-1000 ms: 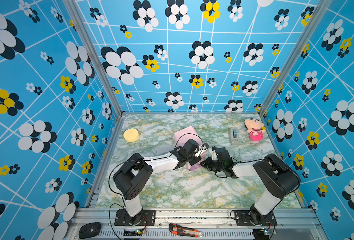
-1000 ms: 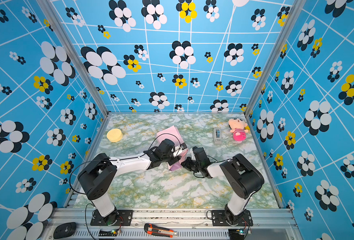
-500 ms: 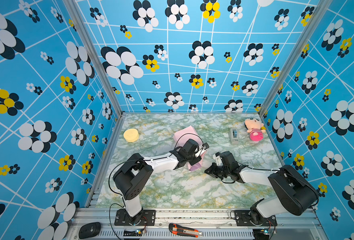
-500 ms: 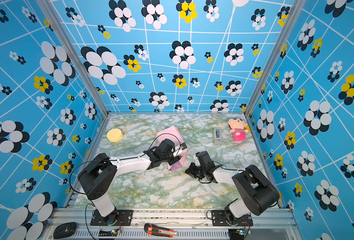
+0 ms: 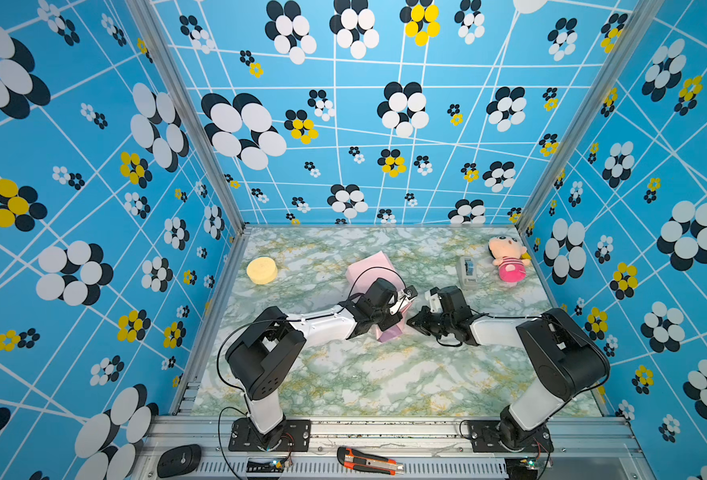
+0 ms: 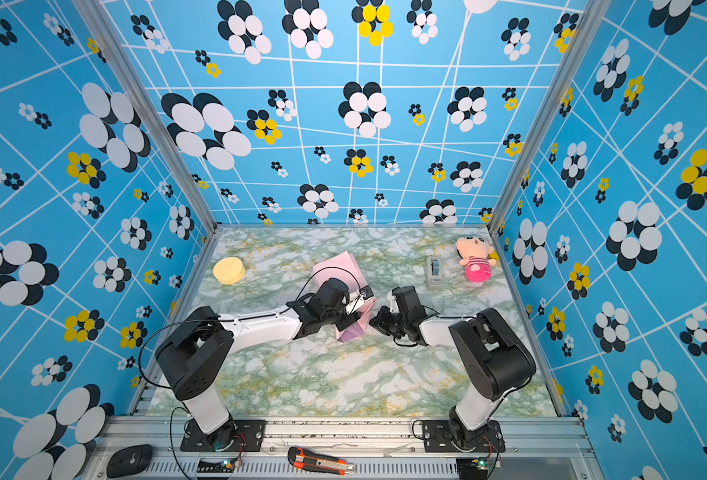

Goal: Wrap the gift box in paper

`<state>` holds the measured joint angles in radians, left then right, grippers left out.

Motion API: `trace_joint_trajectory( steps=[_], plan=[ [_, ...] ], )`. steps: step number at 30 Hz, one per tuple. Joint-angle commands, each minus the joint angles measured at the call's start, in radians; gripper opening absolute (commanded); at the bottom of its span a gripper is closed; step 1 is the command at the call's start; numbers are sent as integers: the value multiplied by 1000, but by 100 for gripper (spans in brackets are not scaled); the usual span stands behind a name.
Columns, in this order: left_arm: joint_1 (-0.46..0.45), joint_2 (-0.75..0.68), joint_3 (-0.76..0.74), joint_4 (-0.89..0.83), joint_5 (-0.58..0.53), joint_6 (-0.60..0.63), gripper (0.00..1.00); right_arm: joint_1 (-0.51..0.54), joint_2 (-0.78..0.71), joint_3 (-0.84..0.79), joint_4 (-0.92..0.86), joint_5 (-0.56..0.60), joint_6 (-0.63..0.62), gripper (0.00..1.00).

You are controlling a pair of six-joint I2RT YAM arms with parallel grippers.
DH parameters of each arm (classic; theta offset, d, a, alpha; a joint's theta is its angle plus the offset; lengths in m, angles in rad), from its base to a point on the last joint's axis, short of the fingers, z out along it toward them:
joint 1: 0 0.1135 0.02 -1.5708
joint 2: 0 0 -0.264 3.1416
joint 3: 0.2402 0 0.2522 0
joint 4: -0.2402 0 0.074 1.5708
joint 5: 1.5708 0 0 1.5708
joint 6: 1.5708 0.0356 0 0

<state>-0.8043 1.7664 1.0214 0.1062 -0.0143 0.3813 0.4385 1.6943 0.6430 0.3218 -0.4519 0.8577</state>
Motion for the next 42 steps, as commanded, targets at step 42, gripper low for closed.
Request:
trace_joint_trajectory(
  steps=[42],
  plan=[
    [27,-136,126,-187,33,-134,60,2,-420,6,-398,135,-170,17]
  ],
)
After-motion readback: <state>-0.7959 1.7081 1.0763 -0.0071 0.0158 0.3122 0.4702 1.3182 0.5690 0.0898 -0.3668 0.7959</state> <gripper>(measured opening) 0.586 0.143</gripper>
